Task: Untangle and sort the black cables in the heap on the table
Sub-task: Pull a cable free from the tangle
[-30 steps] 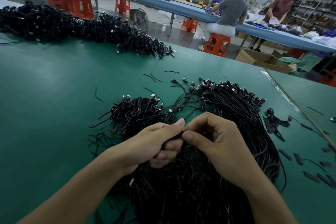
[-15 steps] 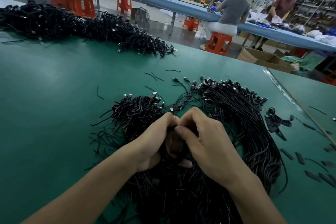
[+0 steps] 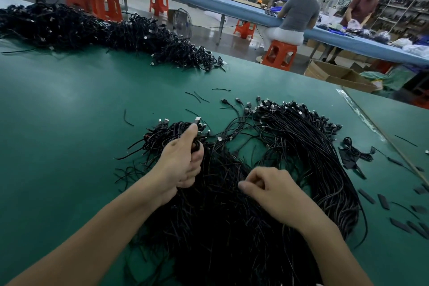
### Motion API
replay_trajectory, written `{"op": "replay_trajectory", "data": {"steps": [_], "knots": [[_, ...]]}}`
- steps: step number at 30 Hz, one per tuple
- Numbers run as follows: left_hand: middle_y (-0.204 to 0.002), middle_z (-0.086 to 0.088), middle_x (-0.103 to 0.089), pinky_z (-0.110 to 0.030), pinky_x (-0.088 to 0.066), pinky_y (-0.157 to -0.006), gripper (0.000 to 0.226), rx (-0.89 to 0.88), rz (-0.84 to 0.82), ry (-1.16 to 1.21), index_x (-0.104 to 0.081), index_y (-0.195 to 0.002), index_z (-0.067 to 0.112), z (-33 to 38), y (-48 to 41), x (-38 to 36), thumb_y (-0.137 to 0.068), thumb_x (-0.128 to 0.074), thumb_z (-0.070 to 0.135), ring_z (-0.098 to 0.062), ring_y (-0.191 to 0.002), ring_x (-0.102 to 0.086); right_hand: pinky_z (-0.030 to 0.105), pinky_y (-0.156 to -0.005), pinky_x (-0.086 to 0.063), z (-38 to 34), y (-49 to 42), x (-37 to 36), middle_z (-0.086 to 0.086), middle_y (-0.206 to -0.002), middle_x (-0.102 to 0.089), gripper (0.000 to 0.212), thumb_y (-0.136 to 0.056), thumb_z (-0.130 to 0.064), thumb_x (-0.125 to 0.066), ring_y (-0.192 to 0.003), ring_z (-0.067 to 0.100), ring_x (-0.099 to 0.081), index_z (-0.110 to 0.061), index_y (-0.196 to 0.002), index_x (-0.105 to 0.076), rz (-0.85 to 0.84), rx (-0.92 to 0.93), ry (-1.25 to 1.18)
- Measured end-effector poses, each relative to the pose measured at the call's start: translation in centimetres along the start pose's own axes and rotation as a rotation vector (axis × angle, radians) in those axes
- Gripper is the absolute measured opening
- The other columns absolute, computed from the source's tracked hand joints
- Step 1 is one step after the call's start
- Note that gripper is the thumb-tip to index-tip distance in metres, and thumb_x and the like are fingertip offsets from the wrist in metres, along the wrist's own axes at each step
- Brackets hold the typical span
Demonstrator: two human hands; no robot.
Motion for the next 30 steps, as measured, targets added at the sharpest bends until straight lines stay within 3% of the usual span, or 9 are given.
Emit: {"op": "replay_trajectory", "data": {"steps": [2, 4, 6, 8, 13, 16, 19, 25, 30], "knots": [[-0.044, 0.001, -0.029, -0.017, -0.021, -0.034, 0.066, 0.002, 0.033, 0.100, -0.036, -0.049, 0.020, -0.1, -0.1, -0.1, -0.098, -0.033, 0.064, -0.013, -0.032, -0.024, 0.022, -0.061, -0.053, 0.0, 0.0, -0.9, -0.005, -0.078, -0.066, 0.031, -0.091, -0.053, -0.062, -0.067, 0.005, -0.061, -0.023, -0.086, -0.068, -0.078, -0.037, 0.070], [-0.046, -0.003, -0.040, -0.021, -0.029, -0.034, 0.067, 0.008, 0.034, 0.136, -0.038, -0.049, 0.022, -0.4, -0.2, -0.4, -0.093, -0.031, 0.071, -0.016, -0.033, -0.035, 0.034, -0.070, -0.059, -0.2, -0.2, -1.7, -0.002, -0.085, -0.067, 0.031, -0.089, -0.052, -0.064, -0.075, 0.013, -0.065, -0.022, -0.087, -0.069, -0.134, -0.082, 0.151], [-0.050, -0.007, -0.051, -0.021, -0.033, -0.033, 0.066, -0.018, -0.008, 0.128, -0.041, -0.048, 0.024, -0.7, 0.0, -0.5, -0.089, -0.030, 0.074, -0.018, -0.033, -0.045, 0.038, -0.073, -0.059, -0.5, -0.3, -2.1, 0.000, -0.089, -0.066, 0.025, -0.089, -0.046, -0.067, -0.078, 0.016, -0.066, -0.021, -0.087, -0.069, -0.154, -0.103, 0.201], [-0.048, -0.007, -0.051, -0.016, -0.029, -0.032, 0.063, -0.034, -0.071, 0.121, -0.045, -0.050, 0.024, -0.8, 0.2, -0.7, -0.086, -0.033, 0.075, -0.015, -0.029, -0.038, 0.037, -0.074, -0.060, -0.6, -0.4, -2.3, -0.002, -0.089, -0.067, 0.015, -0.089, -0.036, -0.069, -0.079, 0.015, -0.066, -0.021, -0.087, -0.069, -0.166, -0.097, 0.176], [-0.041, 0.001, -0.032, -0.009, -0.019, -0.034, 0.061, -0.056, -0.133, 0.095, -0.045, -0.054, 0.023, -0.8, 0.4, -0.9, -0.090, -0.037, 0.071, -0.008, -0.027, -0.022, 0.028, -0.073, -0.057, -1.1, -0.2, -1.9, -0.006, -0.090, -0.067, 0.002, -0.089, -0.024, -0.072, -0.081, 0.010, -0.064, -0.024, -0.090, -0.071, -0.144, -0.073, 0.122], [-0.041, 0.001, -0.028, -0.011, -0.017, -0.033, 0.063, -0.063, -0.069, 0.078, -0.044, -0.053, 0.021, -0.7, 0.3, -0.7, -0.099, -0.031, 0.062, -0.010, -0.028, -0.020, 0.014, -0.063, -0.048, -1.3, 0.1, -0.6, -0.011, -0.083, -0.066, 0.011, -0.087, -0.021, -0.073, -0.075, 0.002, -0.062, -0.031, -0.089, -0.069, -0.079, -0.044, 0.060], [-0.041, 0.001, -0.024, -0.014, -0.016, -0.033, 0.067, -0.062, -0.056, 0.057, -0.043, -0.051, 0.019, -0.6, 0.2, -0.7, -0.104, -0.025, 0.055, -0.011, -0.030, -0.017, 0.010, -0.057, -0.046, -1.6, 0.6, 0.8, -0.009, -0.072, -0.068, 0.016, -0.083, -0.016, -0.075, -0.067, 0.000, -0.064, -0.031, -0.084, -0.068, -0.023, -0.019, -0.044], [-0.039, 0.001, -0.025, -0.014, -0.018, -0.033, 0.066, -0.078, -0.138, 0.024, -0.043, -0.046, 0.017, -0.1, 0.6, -1.2, -0.105, -0.026, 0.039, -0.011, -0.029, -0.017, 0.008, -0.063, -0.050, -2.2, 1.3, 3.4, -0.011, -0.069, -0.070, 0.021, -0.078, -0.013, -0.082, -0.068, -0.004, -0.066, -0.031, -0.078, -0.071, 0.216, 0.058, -0.124], [-0.040, 0.003, -0.034, -0.014, -0.021, -0.034, 0.050, -0.094, -0.423, -0.108, -0.062, -0.063, 0.017, 0.4, 2.1, -2.6, -0.101, -0.037, 0.038, -0.010, -0.029, -0.023, 0.015, -0.069, -0.055, -4.7, 2.3, 3.8, -0.015, -0.081, -0.072, 0.021, -0.082, -0.009, -0.078, -0.075, 0.003, -0.069, -0.028, -0.086, -0.071, 0.730, 0.265, -0.550]]}}
Point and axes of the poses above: each hand's wrist, its own y-axis away from the middle knuckle, its own x-axis out of the back of the hand, z = x × y, the point moved 3 cm from there along -y, towards the middle knuckle
